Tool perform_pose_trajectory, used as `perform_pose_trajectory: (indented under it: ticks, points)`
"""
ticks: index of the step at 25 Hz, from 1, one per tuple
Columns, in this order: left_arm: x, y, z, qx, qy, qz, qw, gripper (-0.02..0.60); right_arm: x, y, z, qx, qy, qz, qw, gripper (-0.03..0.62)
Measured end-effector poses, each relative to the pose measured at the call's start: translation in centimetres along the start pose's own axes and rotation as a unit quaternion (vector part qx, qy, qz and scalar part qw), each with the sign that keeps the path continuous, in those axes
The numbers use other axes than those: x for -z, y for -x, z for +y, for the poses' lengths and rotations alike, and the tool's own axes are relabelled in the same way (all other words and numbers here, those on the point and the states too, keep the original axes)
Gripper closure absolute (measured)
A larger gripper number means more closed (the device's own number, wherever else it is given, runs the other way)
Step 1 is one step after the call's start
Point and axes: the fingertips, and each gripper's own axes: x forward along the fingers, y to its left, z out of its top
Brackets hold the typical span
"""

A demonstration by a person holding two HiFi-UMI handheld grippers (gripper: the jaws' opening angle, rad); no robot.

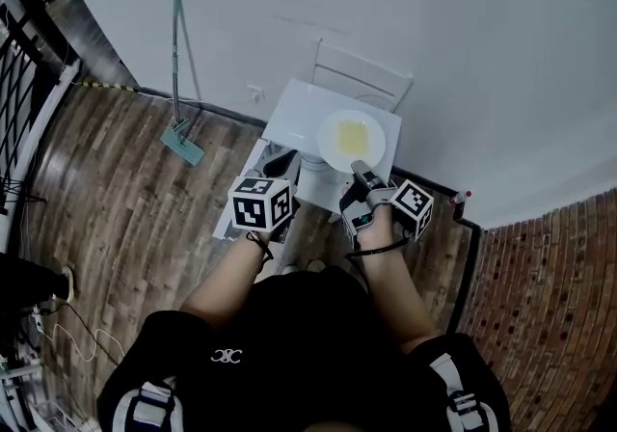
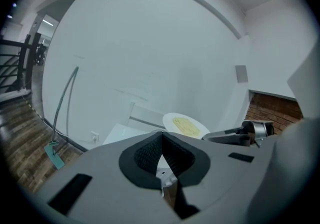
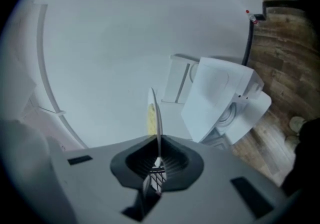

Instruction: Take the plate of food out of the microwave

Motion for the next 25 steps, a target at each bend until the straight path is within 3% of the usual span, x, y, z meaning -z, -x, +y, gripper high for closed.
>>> perform_pose_trajectory:
  ticks: [8,25]
  points:
    - [-0.9,-0.6,-1.5,0.006,-0.021,-0.006,0.9998,0.581,-0.7,0.8,3.1,-0.036,-0.007,0.008,0.999,0.569]
    - [-2.2,-0.1,-2.1,0.003,-0.093,-0.039,0.9949,0.582,-0.6,0.9,2.4,-0.033,-0.013,0.002,0.999,0.569]
